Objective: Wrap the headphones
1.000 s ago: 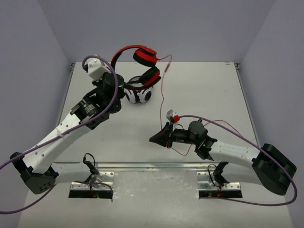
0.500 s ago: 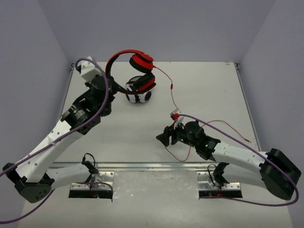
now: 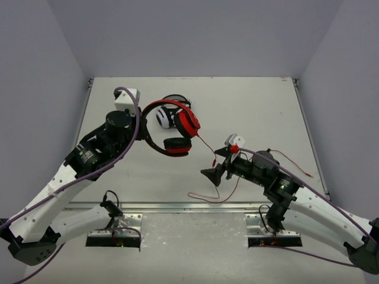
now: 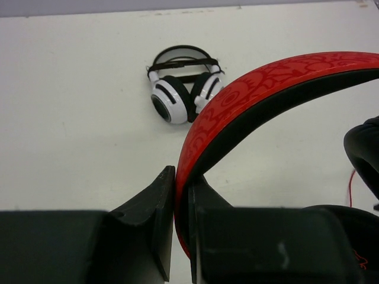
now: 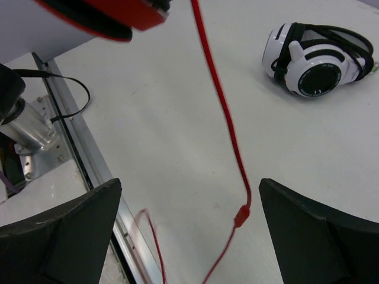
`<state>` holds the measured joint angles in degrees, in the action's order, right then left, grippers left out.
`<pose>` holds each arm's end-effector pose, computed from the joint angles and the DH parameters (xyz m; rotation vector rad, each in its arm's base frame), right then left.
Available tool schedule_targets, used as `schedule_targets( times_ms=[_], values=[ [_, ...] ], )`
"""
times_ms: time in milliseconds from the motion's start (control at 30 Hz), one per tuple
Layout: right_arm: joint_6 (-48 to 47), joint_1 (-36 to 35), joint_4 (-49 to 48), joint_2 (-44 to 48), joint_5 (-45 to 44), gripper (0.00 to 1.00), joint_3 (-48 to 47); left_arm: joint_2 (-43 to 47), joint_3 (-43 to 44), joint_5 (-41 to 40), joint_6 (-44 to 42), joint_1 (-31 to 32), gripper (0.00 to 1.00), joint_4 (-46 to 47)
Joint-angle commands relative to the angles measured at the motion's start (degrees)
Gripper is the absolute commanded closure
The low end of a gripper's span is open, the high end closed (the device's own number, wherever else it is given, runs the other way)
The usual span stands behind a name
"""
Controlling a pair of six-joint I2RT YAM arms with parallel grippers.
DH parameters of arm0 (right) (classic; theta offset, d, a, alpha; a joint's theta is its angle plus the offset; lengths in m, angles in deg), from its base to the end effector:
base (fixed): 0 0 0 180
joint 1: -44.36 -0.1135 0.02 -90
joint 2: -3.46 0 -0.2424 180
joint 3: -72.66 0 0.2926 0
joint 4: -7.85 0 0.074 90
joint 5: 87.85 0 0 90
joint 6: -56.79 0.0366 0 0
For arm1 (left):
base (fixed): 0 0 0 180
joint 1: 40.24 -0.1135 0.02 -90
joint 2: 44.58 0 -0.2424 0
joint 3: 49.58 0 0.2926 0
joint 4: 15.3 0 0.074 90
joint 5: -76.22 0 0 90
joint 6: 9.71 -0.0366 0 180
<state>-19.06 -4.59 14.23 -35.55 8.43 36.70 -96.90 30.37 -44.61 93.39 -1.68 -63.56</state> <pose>0.1498 0.1781 0.2324 -0.6249 1.7111 0.8921 0.1913 -0.1285 0.4039 0.0632 1.8783 -0.0985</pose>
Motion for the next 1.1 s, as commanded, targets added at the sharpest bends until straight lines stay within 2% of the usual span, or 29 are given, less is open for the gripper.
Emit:
schedule_targets(
  times_ms=[0,233,267,333,367,500,600,700,733,833,867,900,967,1000,1067],
  values=[
    [-7.3,-0.2,1.9,-5.2,-1.7,0.01,-7.1,2.2,3.1,10.2,1.4,-0.2,1.0,0.5],
    [-10.7,-0.1,0.4,-14.2,-3.6,0.03,-12.6,3.8,4.0,12.7,2.2,-0.2,1.0,-2.3],
    [-11.0,-0.1,0.5,-15.0,-3.5,0.17,-12.9,4.0,4.1,12.5,2.1,-0.2,1.0,-2.9],
    [-10.5,0.1,0.8,-15.8,-3.4,0.35,-12.7,4.7,4.6,8.9,2.9,-0.2,1.0,-3.4],
    [-10.0,0.1,0.7,-15.7,-2.6,0.48,-12.3,4.9,5.2,7.2,3.3,-0.2,1.0,-4.2],
    [-5.5,0.1,-2.2,-11.3,0.9,0.52,-4.8,4.2,6.8,-4.9,6.4,-0.2,1.0,-6.2],
    [-2.7,0.2,-5.2,-8.2,3.5,0.63,0.4,3.9,6.9,-7.8,7.5,-0.2,0.99,-5.2],
    [-1.8,0.1,-7.9,-8.2,5.8,0.83,3.0,3.8,6.9,-6.8,8.2,-0.2,1.0,-3.2],
    [-1.8,0.1,-8.3,-8.5,5.8,0.85,2.9,3.8,6.9,-6.4,8.4,-0.2,1.0,-2.4],
    [-1.8,0.3,-9.6,-9.8,5.5,0.87,2.3,3.4,6.9,-5.9,9.1,-0.2,1.0,-1.6],
    [-1.6,0.5,-9.6,-9.9,5.4,0.85,2.1,3.2,6.9,-6.3,9.5,-0.2,1.0,-1.6],
    [-1.2,0.5,-9.7,-10.1,5.7,0.69,2.0,3.2,7.0,-6.2,9.5,-0.2,1.0,-1.5],
    [-0.5,0.5,-11.8,-10.1,6.3,0.66,2.8,3.2,7.1,-4.3,8.8,-0.2,1.0,-0.9],
    [-0.4,0.6,-12.8,-10.5,7.2,0.6,3.0,3.3,6.9,-3.5,8.3,-0.2,1.0,0.0],
    [0.1,0.6,-14.7,-11.5,7.9,0.59,3.0,3.5,6.8,-1.7,8.0,-0.2,1.0,0.6]
  ],
)
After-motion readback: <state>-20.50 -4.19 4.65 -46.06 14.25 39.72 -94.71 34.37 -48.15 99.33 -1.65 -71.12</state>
